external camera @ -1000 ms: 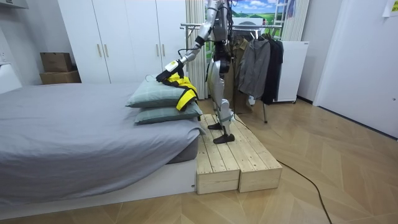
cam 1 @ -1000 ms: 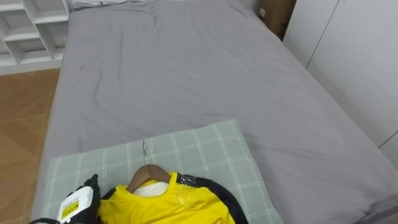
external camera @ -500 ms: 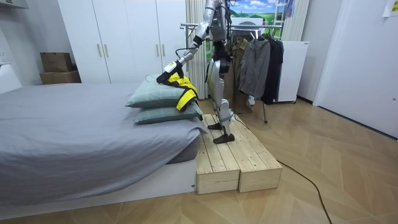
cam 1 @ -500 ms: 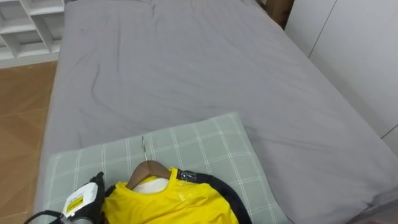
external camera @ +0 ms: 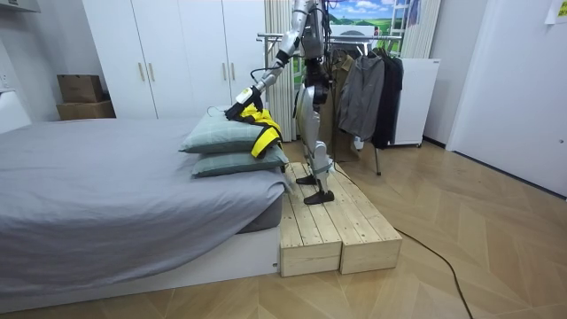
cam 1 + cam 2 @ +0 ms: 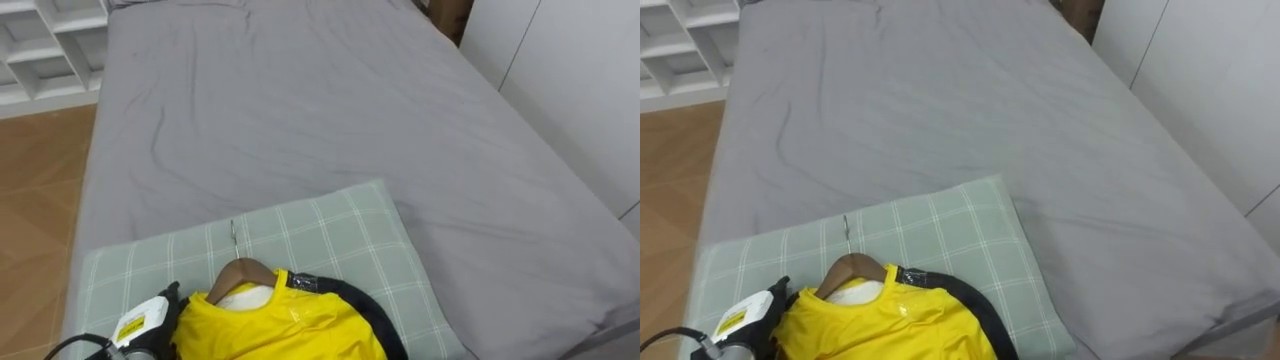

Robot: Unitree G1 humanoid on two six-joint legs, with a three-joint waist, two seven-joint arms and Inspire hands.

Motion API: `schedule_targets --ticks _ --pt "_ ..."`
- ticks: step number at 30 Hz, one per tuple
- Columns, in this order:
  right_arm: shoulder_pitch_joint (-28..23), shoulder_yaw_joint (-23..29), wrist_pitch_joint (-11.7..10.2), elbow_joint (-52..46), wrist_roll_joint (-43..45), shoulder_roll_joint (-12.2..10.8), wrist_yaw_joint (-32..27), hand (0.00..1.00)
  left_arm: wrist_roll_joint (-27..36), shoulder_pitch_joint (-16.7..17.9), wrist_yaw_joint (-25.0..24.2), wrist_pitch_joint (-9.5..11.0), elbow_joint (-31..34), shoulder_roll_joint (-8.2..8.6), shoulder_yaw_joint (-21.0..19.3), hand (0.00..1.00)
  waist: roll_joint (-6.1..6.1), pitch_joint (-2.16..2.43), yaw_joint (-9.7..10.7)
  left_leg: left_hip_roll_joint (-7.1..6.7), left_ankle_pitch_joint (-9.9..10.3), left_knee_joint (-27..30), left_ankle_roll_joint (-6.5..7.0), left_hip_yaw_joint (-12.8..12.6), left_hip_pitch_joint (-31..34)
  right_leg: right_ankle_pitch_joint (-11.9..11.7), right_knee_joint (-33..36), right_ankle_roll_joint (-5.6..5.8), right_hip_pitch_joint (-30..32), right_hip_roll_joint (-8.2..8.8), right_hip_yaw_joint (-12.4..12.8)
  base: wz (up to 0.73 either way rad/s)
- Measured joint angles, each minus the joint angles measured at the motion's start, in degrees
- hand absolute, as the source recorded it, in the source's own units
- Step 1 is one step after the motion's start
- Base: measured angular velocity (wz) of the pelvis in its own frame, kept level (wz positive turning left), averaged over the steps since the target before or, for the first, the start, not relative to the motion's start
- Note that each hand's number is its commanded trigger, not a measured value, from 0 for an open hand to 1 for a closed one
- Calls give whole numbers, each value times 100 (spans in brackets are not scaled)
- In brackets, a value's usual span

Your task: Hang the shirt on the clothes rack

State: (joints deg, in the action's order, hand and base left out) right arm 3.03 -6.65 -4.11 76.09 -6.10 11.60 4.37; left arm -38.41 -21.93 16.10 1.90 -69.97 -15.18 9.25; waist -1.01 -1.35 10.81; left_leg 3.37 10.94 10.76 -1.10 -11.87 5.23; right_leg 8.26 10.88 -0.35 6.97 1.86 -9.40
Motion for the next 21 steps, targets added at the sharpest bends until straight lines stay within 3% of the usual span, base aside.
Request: schedule_targets --ticks 1,2,3,4,21 --pt "0 0 1 1 0 1 5 0 -4 0 -18 -5 0 0 0 29 0 0 1 0 0 0 0 -1 0 0 -1 0 0 0 0 0" --pt "0 0 2 0 0 1 8 0 -4 0 -46 -14 0 0 0 67 1 1 0 0 0 0 0 -1 0 0 -1 0 1 0 1 0" --pt "0 0 3 0 0 1 9 0 -4 0 -52 -21 0 0 0 78 3 1 0 0 0 0 0 -1 0 0 -1 0 2 0 1 0" --pt "-2 6 3 0 0 1 10 0 -6 0 -54 -23 0 0 0 100 3 1 1 0 0 0 0 -4 1 0 -2 0 2 1 1 0" --pt "35 28 2 22 1 -1 88 0 -106 -127 -314 -78 -37 -76 -8 100 48 -2 -1 -3 0 -4 0 -60 -25 1 -6 1 16 2 53 -1"
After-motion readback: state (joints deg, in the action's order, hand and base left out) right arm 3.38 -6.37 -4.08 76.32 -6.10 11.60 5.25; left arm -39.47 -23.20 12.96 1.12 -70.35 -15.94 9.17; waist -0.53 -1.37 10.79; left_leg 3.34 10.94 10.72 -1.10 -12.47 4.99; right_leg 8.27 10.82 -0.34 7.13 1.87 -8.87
